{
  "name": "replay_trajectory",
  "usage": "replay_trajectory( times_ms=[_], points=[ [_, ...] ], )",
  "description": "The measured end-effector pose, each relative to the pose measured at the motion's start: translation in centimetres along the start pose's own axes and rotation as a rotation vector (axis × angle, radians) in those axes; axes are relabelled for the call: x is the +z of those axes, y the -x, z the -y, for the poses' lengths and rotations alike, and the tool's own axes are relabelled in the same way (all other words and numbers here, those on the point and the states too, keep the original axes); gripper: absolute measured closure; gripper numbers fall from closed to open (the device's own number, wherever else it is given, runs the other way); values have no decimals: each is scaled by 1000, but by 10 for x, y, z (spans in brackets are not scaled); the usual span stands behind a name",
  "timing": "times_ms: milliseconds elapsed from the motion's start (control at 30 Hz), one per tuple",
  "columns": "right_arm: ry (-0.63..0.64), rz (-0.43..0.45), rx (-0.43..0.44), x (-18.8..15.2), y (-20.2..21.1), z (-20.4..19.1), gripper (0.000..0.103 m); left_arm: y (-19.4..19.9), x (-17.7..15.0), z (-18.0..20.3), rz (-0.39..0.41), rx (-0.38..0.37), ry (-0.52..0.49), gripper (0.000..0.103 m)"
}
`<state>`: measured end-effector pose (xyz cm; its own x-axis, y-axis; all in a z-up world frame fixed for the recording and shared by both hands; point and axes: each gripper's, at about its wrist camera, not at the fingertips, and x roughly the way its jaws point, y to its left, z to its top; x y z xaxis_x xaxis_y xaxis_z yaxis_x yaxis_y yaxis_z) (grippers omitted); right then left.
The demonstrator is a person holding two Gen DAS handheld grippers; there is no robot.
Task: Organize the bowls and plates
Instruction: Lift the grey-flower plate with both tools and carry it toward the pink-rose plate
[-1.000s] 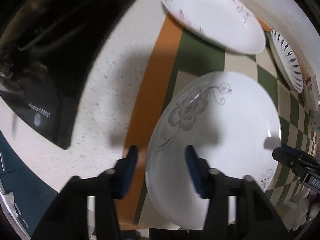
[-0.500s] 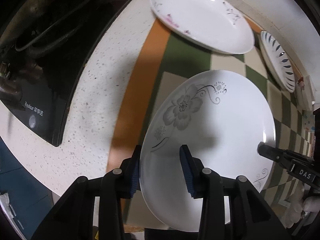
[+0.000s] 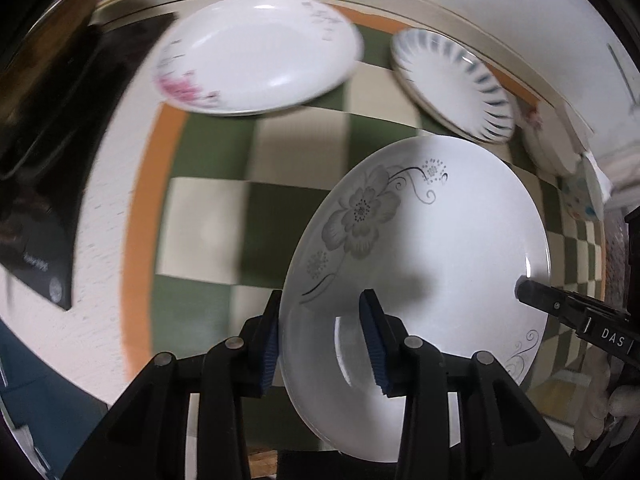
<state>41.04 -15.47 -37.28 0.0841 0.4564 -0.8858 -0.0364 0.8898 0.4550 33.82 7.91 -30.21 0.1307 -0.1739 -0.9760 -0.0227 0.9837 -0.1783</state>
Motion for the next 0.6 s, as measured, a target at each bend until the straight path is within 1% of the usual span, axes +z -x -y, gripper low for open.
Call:
replay_trajectory(
  times_ms=[33, 167, 267, 400, 600],
  points=[
    [-12, 8, -3, -3, 6, 10, 89, -4, 3, 1, -4, -3, -13, 68],
    [-59, 23, -7, -12, 21, 48, 89, -15, 7, 27, -24, -13, -64, 68],
    [-103, 29, -9, -18, 23, 73, 89, -26, 13, 47, -41, -16, -94, 68],
    [-139, 33, -14, -18, 16, 90, 89, -40, 16, 60, -70, -12, -117, 68],
    [-152, 18, -24, -18, 9, 103, 89, -52, 16, 64, -99, -1, -125, 68]
  ],
)
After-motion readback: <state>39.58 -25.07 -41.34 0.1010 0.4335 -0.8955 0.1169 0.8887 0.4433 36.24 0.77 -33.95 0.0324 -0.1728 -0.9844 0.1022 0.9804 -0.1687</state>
